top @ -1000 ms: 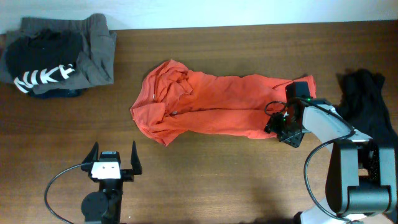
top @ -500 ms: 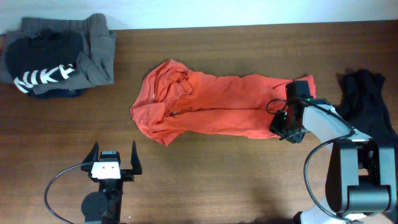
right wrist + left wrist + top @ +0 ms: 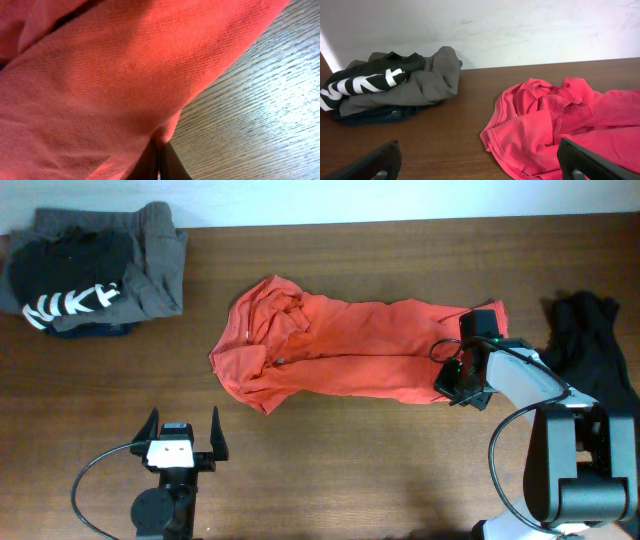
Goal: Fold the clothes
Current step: 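Release and regrasp the red shirt's right end with the right gripper, then reach the left gripper to the red shirt's left end and grasp it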
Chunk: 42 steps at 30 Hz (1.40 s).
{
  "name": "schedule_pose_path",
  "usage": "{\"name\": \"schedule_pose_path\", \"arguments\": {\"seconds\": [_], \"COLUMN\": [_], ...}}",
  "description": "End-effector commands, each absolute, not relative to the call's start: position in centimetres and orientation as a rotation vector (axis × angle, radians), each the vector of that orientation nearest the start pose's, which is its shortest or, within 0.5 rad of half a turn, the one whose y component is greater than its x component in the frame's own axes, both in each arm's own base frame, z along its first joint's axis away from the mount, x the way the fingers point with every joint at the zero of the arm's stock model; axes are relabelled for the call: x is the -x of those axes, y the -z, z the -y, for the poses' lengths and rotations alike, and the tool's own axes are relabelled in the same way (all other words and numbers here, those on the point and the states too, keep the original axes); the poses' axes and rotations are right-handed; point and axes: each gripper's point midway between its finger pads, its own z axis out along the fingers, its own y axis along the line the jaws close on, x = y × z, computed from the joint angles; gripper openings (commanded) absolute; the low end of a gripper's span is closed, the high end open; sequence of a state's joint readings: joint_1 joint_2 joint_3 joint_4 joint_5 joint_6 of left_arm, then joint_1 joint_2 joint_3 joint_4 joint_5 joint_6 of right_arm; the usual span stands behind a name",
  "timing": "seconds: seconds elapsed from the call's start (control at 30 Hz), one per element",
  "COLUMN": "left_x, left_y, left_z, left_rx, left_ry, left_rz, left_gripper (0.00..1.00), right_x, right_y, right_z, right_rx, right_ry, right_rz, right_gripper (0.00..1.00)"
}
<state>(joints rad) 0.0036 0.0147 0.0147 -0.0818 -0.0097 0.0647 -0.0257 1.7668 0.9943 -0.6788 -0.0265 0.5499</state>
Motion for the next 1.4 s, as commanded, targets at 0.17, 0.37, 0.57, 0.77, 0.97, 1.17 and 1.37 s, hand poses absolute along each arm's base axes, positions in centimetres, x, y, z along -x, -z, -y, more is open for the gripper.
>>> {"name": "schedule_pose_path", "arguments": {"seconds": [0.17,0.37,0.57,0.77,0.97,1.17,1.37], "left_x": [-24.6,-24.6,-24.6,-23.2,-23.1,-26.3,-32.1], "left_y": [-15.6,-15.6,-19.5,-24.4,-26.5,-27.7,-25.7], "left_z": [-0.2,-0.2,-0.1,3.9,3.8,3.8,5.6], "left_rx": [-0.061,-0.061,-0.064,-0.258,-0.252,-0.247,-0.310], "left_ry": [-0.066,-0.066,-0.068,0.077,0.068,0.098,0.259], "left_rz": [-1.652,-1.652,-1.493,-1.267,-1.248,-1.455,-1.820], "left_gripper": [0.99,0.99,0.99,0.99,0.99,0.99,0.99], "right_x": [-31.4,-31.5,-31.4,-31.9,-32.1,-32.1,-32.1], "right_y": [0.4,0.4,0.4,0.3,0.3,0.3,0.3], "right_z": [0.6,0.6,0.2,0.2,0.1,0.0,-0.4], "right_rx": [-0.890,-0.889,-0.889,-0.884,-0.882,-0.882,-0.881], "right_ry": [-0.064,-0.066,-0.098,-0.109,-0.118,-0.128,-0.168], "right_rz": [-2.911,-2.908,-2.917,-2.901,-2.895,-2.896,-2.903], "right_gripper": [0.04,0.04,0.04,0.04,0.04,0.04,0.04]}}
